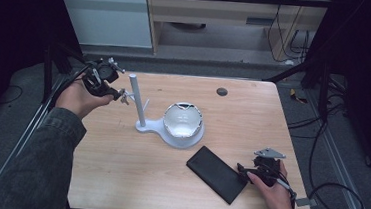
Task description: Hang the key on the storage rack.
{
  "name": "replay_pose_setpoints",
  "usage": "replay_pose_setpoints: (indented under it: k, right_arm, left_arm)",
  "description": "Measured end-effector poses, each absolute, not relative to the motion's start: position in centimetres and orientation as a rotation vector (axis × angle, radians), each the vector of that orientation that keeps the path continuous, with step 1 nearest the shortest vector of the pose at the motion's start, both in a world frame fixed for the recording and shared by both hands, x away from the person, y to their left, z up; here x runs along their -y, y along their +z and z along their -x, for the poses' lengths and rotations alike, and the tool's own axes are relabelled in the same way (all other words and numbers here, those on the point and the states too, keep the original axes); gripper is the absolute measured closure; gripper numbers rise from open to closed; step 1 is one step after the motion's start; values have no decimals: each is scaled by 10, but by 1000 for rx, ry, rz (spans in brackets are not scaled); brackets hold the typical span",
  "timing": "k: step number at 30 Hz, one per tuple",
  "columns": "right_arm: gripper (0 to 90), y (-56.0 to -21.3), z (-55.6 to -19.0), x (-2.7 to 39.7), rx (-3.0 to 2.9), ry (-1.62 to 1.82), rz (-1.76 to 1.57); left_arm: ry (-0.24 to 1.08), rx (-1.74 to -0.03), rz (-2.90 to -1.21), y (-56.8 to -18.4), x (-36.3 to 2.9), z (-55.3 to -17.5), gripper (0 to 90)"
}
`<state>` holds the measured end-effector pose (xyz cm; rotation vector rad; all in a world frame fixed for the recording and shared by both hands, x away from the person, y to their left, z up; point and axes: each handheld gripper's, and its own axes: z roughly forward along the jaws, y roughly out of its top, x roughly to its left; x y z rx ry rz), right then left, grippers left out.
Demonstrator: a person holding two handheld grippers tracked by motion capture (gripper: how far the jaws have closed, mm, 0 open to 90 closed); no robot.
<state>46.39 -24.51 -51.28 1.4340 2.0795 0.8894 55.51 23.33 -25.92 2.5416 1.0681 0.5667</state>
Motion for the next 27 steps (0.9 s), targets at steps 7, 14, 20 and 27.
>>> replay_pose_setpoints:
  k: [7,14,20,27]
  right_arm:
    - [32,-513,-464,245,-2082,893,-1434]
    - [32,-513,-464,245,-2083,892,-1433]
    - [32,-513,-464,245,-2083,893,-1434]
    - [32,-512,-463,245,-2085,893,-1436]
  left_arm:
    - [554,-1073,-2538,-264,-233,-558,824]
    - [598,-1034,-2492,-260,-238,-546,654]
    - [621,-962,-2452,-258,-239,-516,614]
    - [617,-854,-2432,-272,-221,-489,546]
